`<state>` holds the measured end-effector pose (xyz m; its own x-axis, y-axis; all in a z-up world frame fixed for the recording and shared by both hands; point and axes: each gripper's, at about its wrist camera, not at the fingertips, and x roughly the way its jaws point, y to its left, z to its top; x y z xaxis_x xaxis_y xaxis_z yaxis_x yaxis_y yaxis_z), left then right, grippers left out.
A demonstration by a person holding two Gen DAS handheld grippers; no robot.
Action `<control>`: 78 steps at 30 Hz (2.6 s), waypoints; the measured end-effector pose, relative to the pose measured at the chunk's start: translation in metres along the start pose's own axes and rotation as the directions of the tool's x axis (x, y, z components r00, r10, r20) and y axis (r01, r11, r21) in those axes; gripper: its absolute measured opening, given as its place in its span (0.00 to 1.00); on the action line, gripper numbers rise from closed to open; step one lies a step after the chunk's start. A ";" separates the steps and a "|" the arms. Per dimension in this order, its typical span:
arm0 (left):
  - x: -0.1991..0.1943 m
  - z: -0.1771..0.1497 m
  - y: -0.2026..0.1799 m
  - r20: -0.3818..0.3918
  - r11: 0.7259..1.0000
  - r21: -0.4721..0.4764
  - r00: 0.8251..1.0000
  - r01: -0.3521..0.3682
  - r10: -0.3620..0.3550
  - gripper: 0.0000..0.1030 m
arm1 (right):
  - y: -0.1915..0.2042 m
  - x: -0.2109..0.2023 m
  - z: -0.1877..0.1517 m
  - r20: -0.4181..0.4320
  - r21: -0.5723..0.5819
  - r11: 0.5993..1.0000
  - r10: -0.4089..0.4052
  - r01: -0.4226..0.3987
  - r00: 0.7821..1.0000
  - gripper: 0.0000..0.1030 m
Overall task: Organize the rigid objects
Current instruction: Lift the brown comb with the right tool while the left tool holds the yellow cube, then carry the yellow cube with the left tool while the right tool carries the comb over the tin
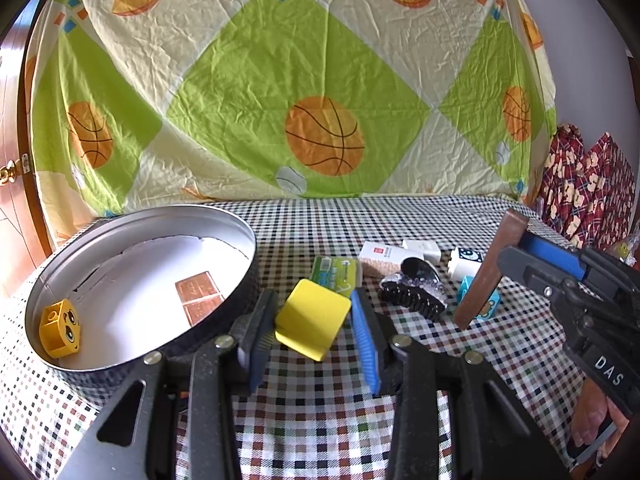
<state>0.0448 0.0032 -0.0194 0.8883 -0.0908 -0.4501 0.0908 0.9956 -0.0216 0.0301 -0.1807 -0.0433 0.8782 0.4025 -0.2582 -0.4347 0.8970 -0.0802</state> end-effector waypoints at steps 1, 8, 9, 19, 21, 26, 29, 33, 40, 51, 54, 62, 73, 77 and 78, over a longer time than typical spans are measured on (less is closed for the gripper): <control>-0.001 0.000 0.001 0.004 1.000 -0.003 1.000 -0.001 0.001 0.36 | 0.000 0.000 0.000 0.003 0.000 1.000 0.001 -0.001 1.000 0.26; -0.004 0.000 0.004 0.015 1.000 -0.022 1.000 -0.001 0.002 0.36 | 0.008 0.004 0.002 0.008 -0.014 1.000 0.013 -0.012 1.000 0.26; -0.005 0.000 0.005 0.017 1.000 -0.023 1.000 -0.001 0.001 0.36 | 0.010 0.005 0.003 0.009 -0.019 1.000 0.012 -0.012 1.000 0.26; -0.007 0.000 0.013 0.024 0.999 -0.043 1.000 -0.003 0.004 0.36 | 0.019 0.012 0.005 0.014 -0.025 0.999 0.024 -0.023 1.000 0.26; -0.007 0.000 0.016 0.024 0.999 -0.049 1.000 -0.006 0.007 0.36 | 0.020 0.014 0.006 0.013 -0.014 0.999 0.034 -0.033 0.999 0.26; -0.007 0.000 0.025 0.026 0.998 -0.064 0.999 -0.020 0.021 0.36 | 0.027 0.019 0.007 0.010 -0.025 0.999 0.045 -0.045 0.999 0.26; -0.007 0.000 0.030 0.025 0.997 -0.072 0.999 -0.024 0.026 0.36 | 0.032 0.023 0.008 0.004 -0.028 0.998 0.057 -0.056 0.998 0.26; -0.008 -0.001 0.035 0.026 0.997 -0.077 0.999 -0.030 0.032 0.36 | 0.040 0.027 0.009 0.002 -0.041 0.997 0.067 -0.067 0.998 0.26; -0.010 -0.002 0.048 0.032 0.995 -0.089 0.998 -0.048 0.051 0.36 | 0.050 0.036 0.011 -0.002 -0.051 0.995 0.087 -0.087 0.996 0.26; -0.014 0.000 0.058 0.039 0.994 -0.098 0.998 -0.046 0.050 0.36 | 0.066 0.041 0.018 0.001 -0.073 0.990 0.117 -0.117 0.993 0.26; -0.015 0.001 0.059 0.042 0.994 -0.098 0.998 -0.040 0.045 0.36 | 0.068 0.042 0.021 0.001 -0.072 0.990 0.123 -0.123 0.992 0.26; -0.028 0.010 0.063 0.072 0.995 -0.095 0.996 -0.042 0.049 0.36 | 0.075 0.042 0.038 0.013 -0.079 0.985 0.156 -0.155 0.988 0.26; -0.028 0.024 0.106 0.076 0.986 -0.113 0.988 -0.123 0.132 0.36 | 0.092 0.071 0.075 0.004 -0.084 0.968 0.239 -0.238 0.971 0.26; -0.018 0.028 0.125 0.043 0.982 -0.123 0.988 -0.144 0.151 0.36 | 0.101 0.091 0.087 -0.023 -0.072 0.958 0.278 -0.279 0.960 0.26; -0.015 0.028 0.128 0.033 0.981 -0.122 0.987 -0.152 0.157 0.36 | 0.103 0.098 0.089 -0.034 -0.065 0.954 0.290 -0.292 0.956 0.26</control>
<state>0.0555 0.1317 0.0102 0.9059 0.0656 -0.4184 -0.1007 0.9930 -0.0623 0.0888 -0.0330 0.0085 0.7070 0.6390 -0.3029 -0.6840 0.7267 -0.0635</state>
